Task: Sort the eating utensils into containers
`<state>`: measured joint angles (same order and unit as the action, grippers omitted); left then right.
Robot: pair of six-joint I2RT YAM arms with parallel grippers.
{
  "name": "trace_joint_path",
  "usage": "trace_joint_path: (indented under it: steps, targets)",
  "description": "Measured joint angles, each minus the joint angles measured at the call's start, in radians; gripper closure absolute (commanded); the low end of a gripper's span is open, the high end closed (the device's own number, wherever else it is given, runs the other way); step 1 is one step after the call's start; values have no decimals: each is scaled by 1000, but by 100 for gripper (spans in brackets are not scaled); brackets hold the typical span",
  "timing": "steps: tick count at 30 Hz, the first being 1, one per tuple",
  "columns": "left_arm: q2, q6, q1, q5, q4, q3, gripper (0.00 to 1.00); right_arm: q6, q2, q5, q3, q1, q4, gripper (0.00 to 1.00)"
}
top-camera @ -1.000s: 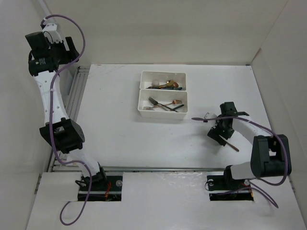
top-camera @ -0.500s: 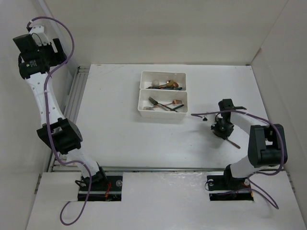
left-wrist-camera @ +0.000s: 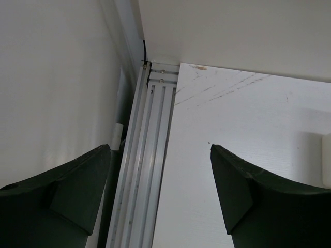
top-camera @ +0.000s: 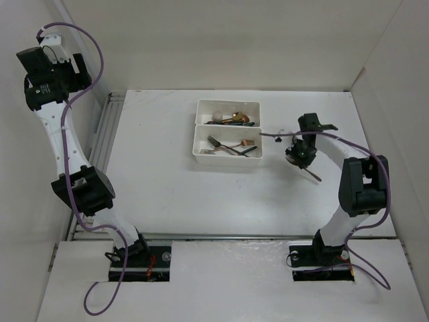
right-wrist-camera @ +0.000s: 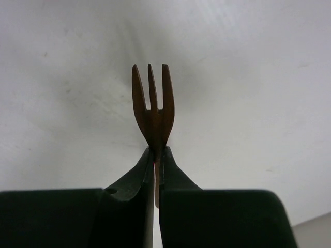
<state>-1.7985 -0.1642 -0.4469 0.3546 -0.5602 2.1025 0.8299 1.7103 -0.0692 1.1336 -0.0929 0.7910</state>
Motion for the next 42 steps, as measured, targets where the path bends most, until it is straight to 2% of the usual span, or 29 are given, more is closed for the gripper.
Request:
trace_joint_path:
  steps: [4,7,13,17,21,23,24,26,27,28,30,31,34,37,39,42]
  targets:
    - [2,-3,0,3,0,0,24,-23,-2,2,178,-21,5,100]
    - [7,-3,0,8,-1,-6,24,-47,-2,23,341,-89,2,100]
    - [49,-2,0,16,-6,-57,24,-78,43,53,637,-406,-66,100]
    - [98,-2,0,36,-6,-114,23,-79,178,64,709,-573,-110,100]
    - [153,-3,0,57,-16,-165,23,-83,332,55,702,-613,-99,99]
    - [177,-4,0,61,-18,-185,23,-92,372,62,688,-601,-89,83]
    - [188,-4,0,64,-20,-195,23,-101,378,70,683,-598,-87,62]
    - [209,-4,0,64,-21,-212,22,-112,378,84,674,-584,-91,44]
    - [220,-4,0,67,-23,-220,21,-114,372,90,674,-578,-98,6]
    - [233,-3,0,72,-23,-231,16,-124,365,97,674,-573,-109,0]
    - [262,-14,0,89,-24,-255,10,-126,347,111,674,-570,-127,0]
    - [278,-24,0,96,-22,-270,0,-133,333,120,674,-570,-139,0]
    - [340,-79,0,106,-24,-319,0,-175,260,136,664,-561,-195,0]
    - [407,-116,0,91,-16,-370,0,-285,111,153,597,-513,-297,0]
    - [457,-140,0,77,-14,-416,0,-413,-26,163,526,-427,-369,0]
    - [513,-173,0,55,-17,-476,0,-653,-285,208,359,-158,-497,0]
